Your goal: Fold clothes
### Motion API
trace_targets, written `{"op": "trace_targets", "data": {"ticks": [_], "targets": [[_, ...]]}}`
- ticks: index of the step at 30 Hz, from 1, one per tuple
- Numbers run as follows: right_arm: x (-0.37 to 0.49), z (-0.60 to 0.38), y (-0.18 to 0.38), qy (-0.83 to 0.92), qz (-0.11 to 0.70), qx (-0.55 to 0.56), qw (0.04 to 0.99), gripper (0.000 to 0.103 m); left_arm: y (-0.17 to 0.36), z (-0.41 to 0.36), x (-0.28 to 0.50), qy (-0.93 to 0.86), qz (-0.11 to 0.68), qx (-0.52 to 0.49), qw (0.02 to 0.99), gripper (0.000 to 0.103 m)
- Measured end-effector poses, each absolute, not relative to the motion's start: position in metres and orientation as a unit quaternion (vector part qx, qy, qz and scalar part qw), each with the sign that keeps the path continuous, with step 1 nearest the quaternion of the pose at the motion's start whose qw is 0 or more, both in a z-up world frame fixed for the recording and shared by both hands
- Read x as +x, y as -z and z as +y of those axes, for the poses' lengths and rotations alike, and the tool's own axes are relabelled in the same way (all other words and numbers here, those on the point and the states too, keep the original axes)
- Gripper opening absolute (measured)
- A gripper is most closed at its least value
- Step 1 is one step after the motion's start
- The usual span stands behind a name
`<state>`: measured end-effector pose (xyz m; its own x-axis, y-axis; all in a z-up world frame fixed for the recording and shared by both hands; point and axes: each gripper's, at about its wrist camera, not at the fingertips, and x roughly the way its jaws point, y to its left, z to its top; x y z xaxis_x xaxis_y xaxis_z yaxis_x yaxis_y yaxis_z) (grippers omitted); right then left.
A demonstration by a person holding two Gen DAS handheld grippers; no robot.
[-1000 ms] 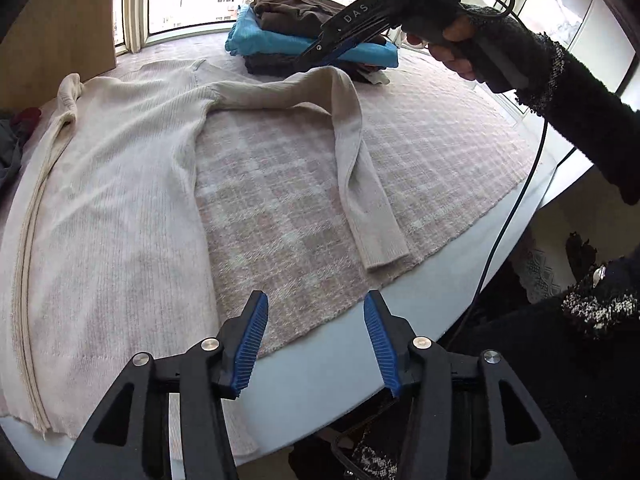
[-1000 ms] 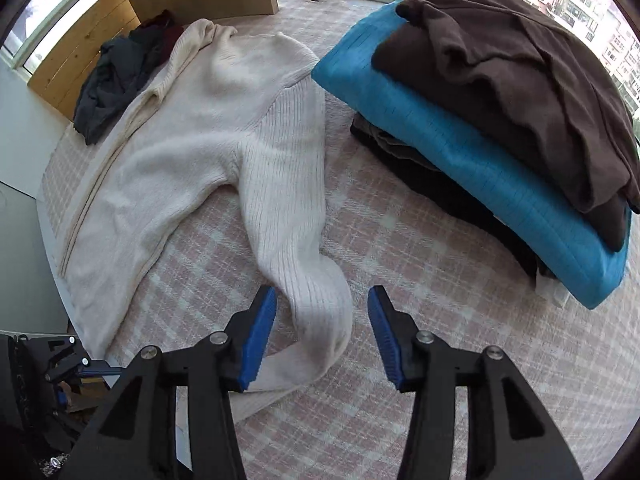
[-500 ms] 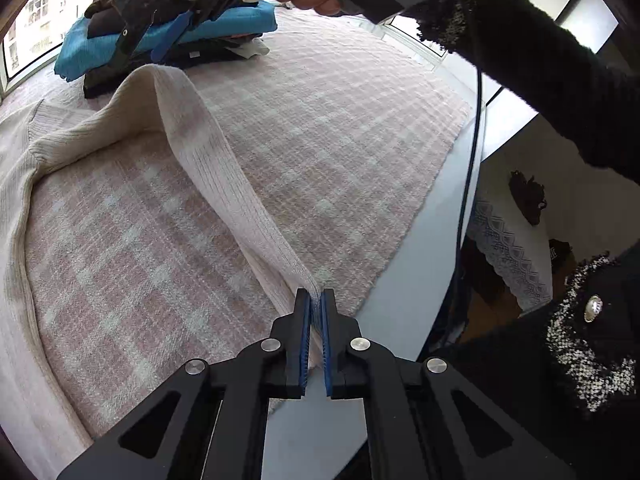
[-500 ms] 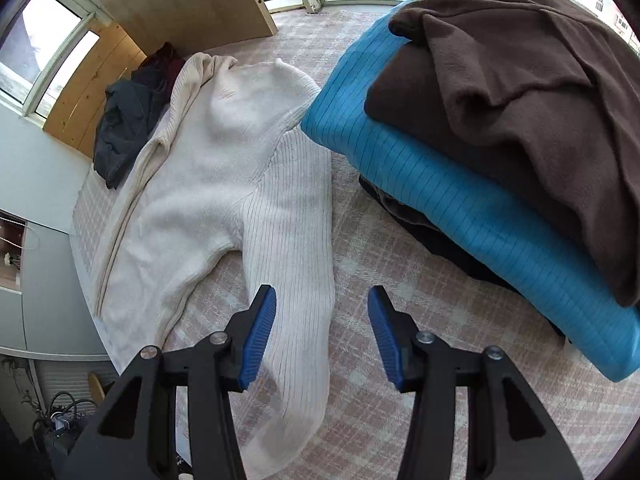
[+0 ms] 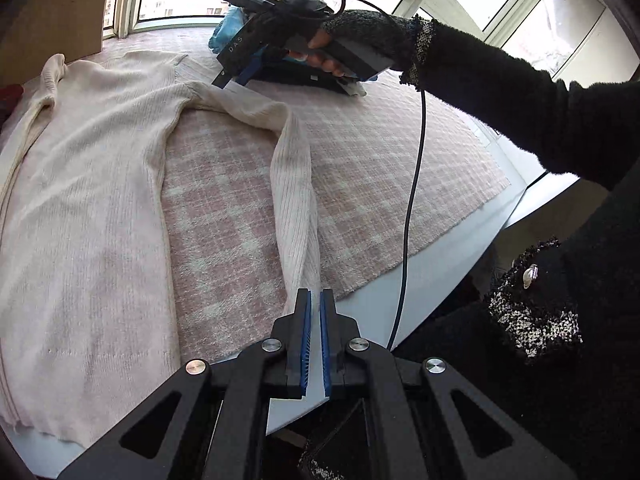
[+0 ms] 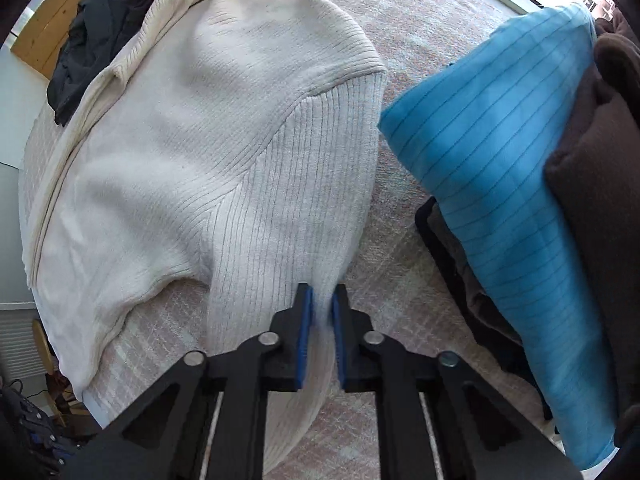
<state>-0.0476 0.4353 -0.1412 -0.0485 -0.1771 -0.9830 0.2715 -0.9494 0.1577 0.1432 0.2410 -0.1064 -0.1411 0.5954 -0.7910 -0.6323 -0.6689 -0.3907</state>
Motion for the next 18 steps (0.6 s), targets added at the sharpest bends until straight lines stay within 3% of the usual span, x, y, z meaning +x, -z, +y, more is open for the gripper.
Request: {"op": "trace_targets", "data": {"ticks": [11,18], "targets": [[-0.098,0.435,0.104,0.753,-0.098,0.631,0.155,0.006,0.081,0.189,0.136,-0.792,-0.021,-0.469,0.390,0.004],[-0.146,0.362,0.104,0.752,-0.053,0.637,0.159,0.006,0.096,0.124,0.128,-0.817,-0.061,-0.476,0.320,0.003]]}}
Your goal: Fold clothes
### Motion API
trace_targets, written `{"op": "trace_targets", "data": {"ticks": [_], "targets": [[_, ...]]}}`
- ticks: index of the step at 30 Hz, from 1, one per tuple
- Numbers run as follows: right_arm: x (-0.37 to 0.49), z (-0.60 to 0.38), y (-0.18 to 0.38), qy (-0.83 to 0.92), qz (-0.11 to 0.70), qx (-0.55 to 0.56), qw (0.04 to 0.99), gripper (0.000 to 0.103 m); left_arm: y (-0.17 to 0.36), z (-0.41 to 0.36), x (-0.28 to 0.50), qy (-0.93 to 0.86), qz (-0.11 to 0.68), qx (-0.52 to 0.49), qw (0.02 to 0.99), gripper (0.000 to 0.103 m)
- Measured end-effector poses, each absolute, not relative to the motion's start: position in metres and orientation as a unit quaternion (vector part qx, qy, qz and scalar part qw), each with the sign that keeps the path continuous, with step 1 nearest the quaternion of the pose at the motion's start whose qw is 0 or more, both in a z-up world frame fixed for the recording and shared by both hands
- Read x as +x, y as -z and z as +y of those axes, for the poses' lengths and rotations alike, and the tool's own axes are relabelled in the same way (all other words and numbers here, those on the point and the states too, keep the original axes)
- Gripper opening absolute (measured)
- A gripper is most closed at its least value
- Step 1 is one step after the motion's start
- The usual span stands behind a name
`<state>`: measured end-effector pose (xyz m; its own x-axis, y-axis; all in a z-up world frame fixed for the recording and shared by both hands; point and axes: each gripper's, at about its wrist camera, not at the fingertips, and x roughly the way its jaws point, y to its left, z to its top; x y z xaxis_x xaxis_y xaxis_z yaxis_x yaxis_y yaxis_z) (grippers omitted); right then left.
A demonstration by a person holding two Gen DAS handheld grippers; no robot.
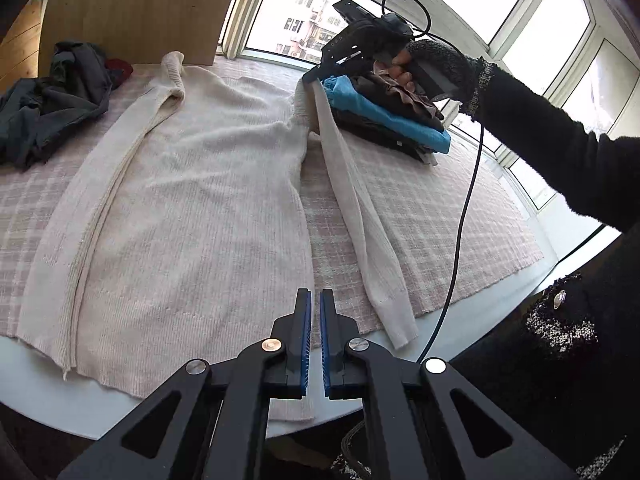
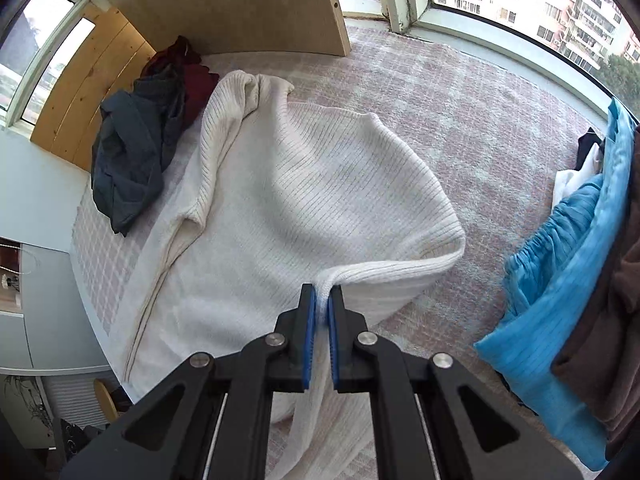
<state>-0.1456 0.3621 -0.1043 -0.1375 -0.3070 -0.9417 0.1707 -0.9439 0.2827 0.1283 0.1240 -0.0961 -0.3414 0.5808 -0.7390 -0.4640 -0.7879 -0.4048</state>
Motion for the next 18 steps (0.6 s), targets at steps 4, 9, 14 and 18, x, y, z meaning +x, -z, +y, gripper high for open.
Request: {"op": "trace_targets", "data": {"ticks": [4,9,14,18], "targets": [[-0.162,0.341,0.126,0.741,-0.008,0.657,0.139,0.007,0.128,0.090,0.124,-0.813,-0.101,-0.502,0.277,0.001],[-0.165,0.332,0.142,0.732,0.023,0.666,0.139,0.007,0.148,0.090,0.127,-0.798,-0.116,-0.529,0.263,0.001],[-0.164,0.351,0.149,0.733,0.022,0.667,0.130,0.007,0.127,0.165,0.128,-0.778,-0.091,-0.503,0.365,0.034],[-0.159,0.361,0.154,0.737,0.019,0.663,0.131,0.007,0.155,0.226,0.107,-0.754,-0.019,-0.534,0.382,0.034]]}}
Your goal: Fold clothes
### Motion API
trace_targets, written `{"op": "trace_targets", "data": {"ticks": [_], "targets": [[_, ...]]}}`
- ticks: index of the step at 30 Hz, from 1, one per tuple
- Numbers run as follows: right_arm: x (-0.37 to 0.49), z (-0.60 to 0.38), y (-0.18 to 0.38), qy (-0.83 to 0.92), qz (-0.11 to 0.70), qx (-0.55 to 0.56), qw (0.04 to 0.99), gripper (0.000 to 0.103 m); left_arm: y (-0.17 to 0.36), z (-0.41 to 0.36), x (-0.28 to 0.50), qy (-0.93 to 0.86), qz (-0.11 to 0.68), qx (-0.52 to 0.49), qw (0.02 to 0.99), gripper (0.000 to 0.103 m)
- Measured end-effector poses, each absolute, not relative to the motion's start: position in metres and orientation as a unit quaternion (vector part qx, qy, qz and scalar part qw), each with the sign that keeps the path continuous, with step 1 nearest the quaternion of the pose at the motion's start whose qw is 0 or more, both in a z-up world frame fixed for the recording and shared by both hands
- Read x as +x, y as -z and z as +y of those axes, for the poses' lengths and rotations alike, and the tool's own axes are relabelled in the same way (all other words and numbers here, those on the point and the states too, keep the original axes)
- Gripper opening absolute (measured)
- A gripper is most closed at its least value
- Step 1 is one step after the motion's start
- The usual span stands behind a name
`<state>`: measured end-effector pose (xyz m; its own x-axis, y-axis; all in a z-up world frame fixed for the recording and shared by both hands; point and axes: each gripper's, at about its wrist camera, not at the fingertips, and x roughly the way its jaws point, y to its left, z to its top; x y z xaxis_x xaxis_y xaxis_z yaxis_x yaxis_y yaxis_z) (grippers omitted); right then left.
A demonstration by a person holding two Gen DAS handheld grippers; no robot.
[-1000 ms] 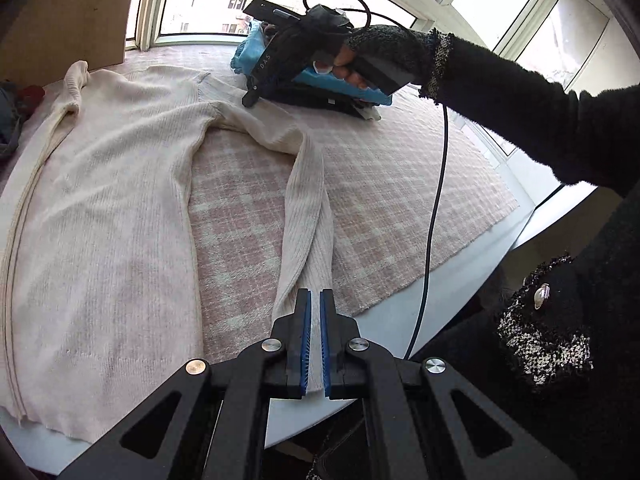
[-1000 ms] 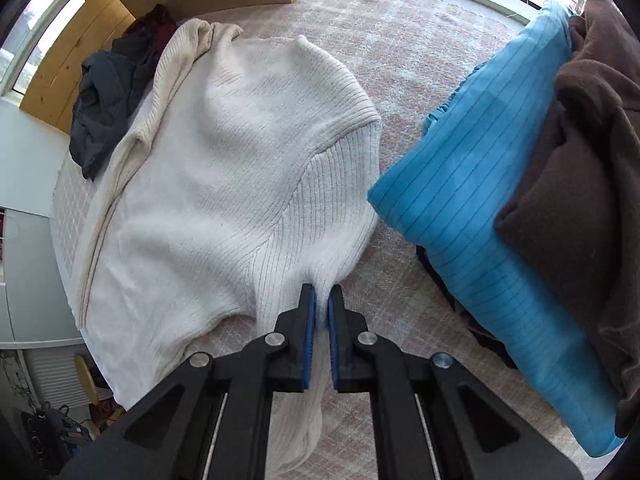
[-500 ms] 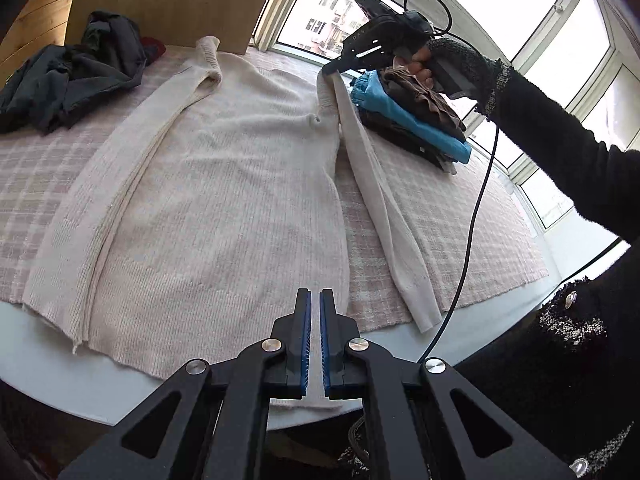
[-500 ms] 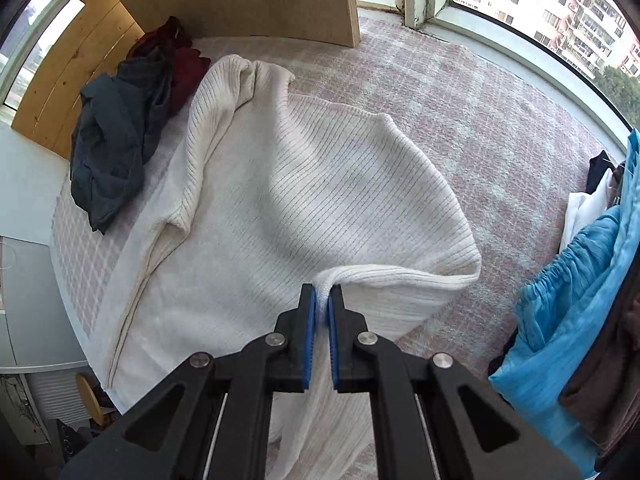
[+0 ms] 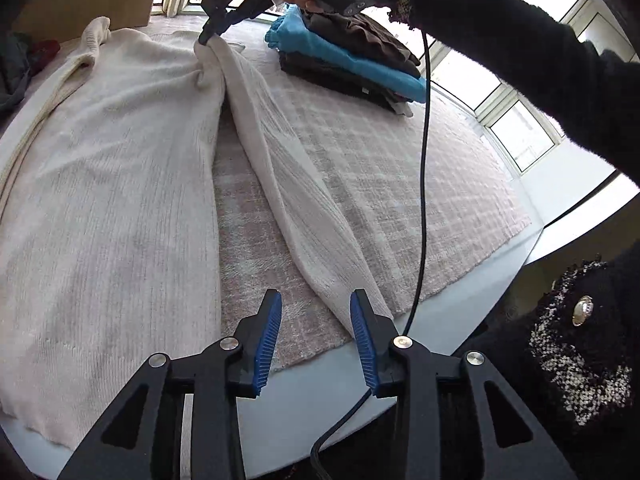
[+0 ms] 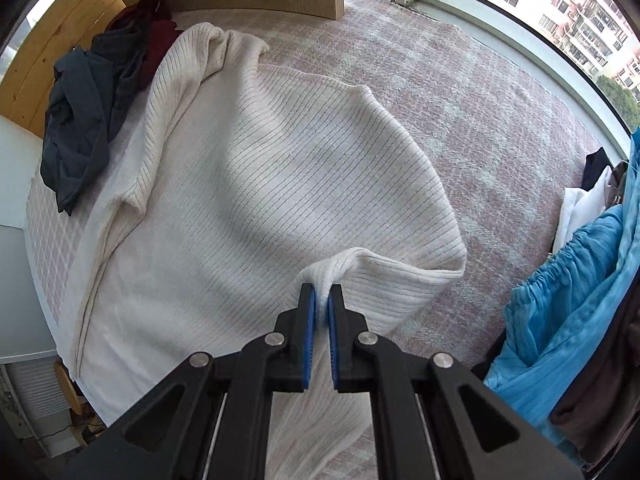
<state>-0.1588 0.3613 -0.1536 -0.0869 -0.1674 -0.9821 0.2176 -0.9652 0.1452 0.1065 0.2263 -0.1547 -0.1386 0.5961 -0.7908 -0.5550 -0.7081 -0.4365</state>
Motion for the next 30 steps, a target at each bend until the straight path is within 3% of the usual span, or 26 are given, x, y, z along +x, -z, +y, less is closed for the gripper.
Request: {"op": "trace_targets", "data": {"ticks": [7,9,10,18,22,25,28,30], "targets": [[-0.151,0.376,0.152,0.742,0.012,0.655,0.143,0.007,0.180,0.270,0.087,-0.731,0.001,-0.543,0.413,0.031],[-0.151,0.381,0.148,0.743,0.002,0.653,0.150,0.007,0.178,0.271,0.086,-0.727,-0.004,-0.540,0.425,0.004],[-0.151,0.384,0.146,0.743,-0.005,0.652,0.154,0.007,0.176,0.270,0.086,-0.724,-0.011,-0.539,0.431,0.003],[-0.153,0.367,0.129,0.732,-0.012,0.653,0.193,0.007,0.118,0.165,0.093,-0.777,-0.101,-0.480,0.394,0.004],[-0.163,0.333,0.157,0.712,0.030,0.674,0.195,0.024,0.122,0.100,0.095,-0.805,-0.118,-0.489,0.314,0.004],[-0.168,0.325,0.167,0.705,0.048,0.681,0.192,0.026,0.160,0.074,0.085,-0.801,-0.117,-0.533,0.246,0.004],[-0.159,0.346,0.141,0.721,0.012,0.660,0.208,0.028,0.178,0.064,0.084,-0.796,-0.108,-0.560,0.202,0.014],[-0.146,0.371,0.127,0.741,0.001,0.645,0.185,0.040,0.172,0.064,0.091,-0.803,-0.090,-0.557,0.192,0.019]]}}
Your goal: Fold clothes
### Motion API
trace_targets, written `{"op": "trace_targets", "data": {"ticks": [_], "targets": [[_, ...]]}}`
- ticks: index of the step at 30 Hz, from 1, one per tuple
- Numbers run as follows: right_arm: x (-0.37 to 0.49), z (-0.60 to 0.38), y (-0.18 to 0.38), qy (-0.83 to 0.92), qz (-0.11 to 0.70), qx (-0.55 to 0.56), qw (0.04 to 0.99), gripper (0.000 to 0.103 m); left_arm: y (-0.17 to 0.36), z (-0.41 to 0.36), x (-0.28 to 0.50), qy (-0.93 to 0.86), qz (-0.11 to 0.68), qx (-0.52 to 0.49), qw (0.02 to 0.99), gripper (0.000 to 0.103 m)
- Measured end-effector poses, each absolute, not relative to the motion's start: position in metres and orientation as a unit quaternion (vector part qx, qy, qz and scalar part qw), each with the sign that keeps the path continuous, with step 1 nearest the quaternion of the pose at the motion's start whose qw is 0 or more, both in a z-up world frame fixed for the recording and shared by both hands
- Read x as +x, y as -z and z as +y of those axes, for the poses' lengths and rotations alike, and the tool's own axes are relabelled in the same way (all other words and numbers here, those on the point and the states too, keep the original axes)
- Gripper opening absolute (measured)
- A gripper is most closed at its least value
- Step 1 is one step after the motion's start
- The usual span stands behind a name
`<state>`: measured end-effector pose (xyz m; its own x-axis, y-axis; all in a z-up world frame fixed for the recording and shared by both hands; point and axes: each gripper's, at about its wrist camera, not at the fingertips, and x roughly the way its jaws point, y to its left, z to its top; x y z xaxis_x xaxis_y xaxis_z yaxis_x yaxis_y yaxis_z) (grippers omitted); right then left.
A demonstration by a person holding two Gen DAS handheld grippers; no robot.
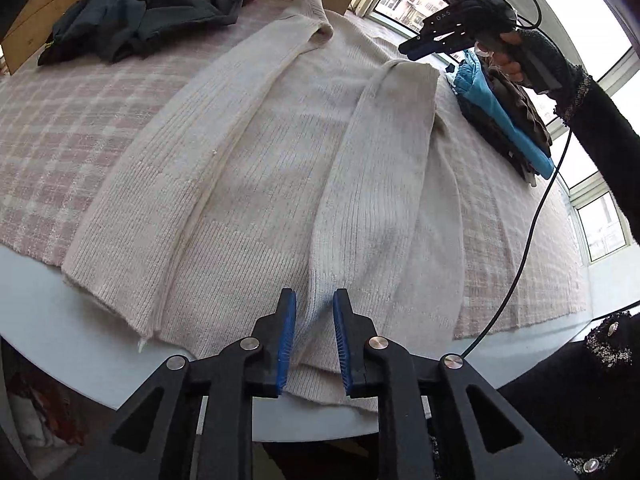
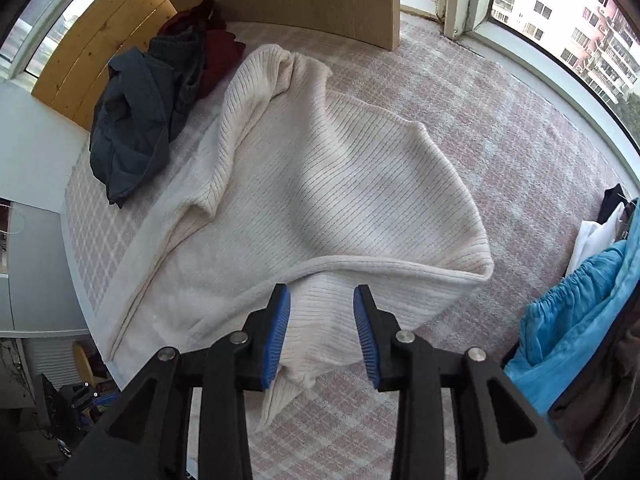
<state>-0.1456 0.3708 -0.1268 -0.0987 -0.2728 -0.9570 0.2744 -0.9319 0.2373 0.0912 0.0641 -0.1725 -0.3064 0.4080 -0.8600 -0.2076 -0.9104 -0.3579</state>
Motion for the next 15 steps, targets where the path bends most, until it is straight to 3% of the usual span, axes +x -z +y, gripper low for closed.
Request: {"op": "trace_targets", "data": {"ticks": [1,3,4,8,15], "targets": [[-0.138,0.383,0.125,0.747,-0.008,0.643,0.168,0.044,0.164,0.070,0.098,-0.809,-0.077,-0.548,0.198,0.023],[-0.122,0.395,0.133,0.743,-0.029,0.648,0.163,0.044,0.152,0.087,0.109,-0.815,-0.047,-0.534,0.220,0.040],[-0.110,0.393,0.137,0.743,-0.025,0.646,0.174,0.044,0.148,0.098,0.113,-0.815,-0.030,-0.528,0.235,0.042],[-0.066,0.350,0.158,0.737,0.049,0.638,0.218,0.044,0.160,0.137,0.108,-0.799,0.031,-0.540,0.261,0.043],[-0.073,0.310,0.197,0.742,0.113,0.637,0.176,0.044,0.180,0.135,0.098,-0.789,0.030,-0.557,0.259,0.043]]}}
